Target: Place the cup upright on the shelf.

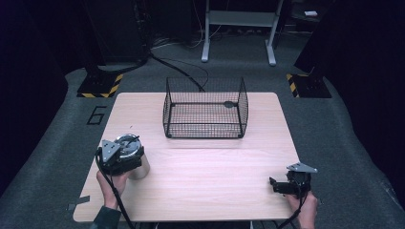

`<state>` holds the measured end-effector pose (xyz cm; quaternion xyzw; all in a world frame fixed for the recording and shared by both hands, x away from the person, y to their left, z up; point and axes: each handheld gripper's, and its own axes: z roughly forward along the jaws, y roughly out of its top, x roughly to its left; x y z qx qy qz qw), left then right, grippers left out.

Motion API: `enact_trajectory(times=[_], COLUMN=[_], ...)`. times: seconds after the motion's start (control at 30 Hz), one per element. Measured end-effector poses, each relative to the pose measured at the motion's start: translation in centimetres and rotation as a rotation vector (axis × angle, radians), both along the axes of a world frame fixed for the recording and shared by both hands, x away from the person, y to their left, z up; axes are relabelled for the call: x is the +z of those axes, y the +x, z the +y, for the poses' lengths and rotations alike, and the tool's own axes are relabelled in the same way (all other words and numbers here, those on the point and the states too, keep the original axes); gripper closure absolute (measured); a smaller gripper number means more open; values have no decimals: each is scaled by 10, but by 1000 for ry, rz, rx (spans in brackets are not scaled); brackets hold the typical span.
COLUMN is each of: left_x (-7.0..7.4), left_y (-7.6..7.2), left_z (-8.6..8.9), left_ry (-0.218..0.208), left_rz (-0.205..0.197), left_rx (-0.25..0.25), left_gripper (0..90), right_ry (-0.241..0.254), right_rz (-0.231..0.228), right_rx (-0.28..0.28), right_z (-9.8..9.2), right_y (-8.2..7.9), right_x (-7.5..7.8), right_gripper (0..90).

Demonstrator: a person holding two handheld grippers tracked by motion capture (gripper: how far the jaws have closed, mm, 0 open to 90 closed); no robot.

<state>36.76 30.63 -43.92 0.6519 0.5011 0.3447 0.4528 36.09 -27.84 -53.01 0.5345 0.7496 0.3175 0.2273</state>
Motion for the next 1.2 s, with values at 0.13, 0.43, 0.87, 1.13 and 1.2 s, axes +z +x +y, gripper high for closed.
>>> enact_trajectory(times=[0.13, 0.43, 0.87, 1.13, 1.2], left_x=[7, 21, 37, 46, 49], left_y=[0, 4, 17, 24, 26], left_z=[0, -4, -22, -32, -35], left_ry=[6, -15, 1, 10, 14], left_rz=[-10, -12, -10, -14, -19], left_rx=[-21, -89, -176, -228, -235], left_gripper=[42, 42, 42, 42, 42], right_ry=[3, 8, 5, 4, 4], right_rz=[0, 1, -1, 4, 5], right_rx=[-2, -5, 1, 3, 2], right_z=[0, 1, 0, 0, 0], right_y=[0, 0, 1, 1, 1], right_x=[0, 0, 0, 0, 0], right_gripper=[1, 2, 0, 0, 0])
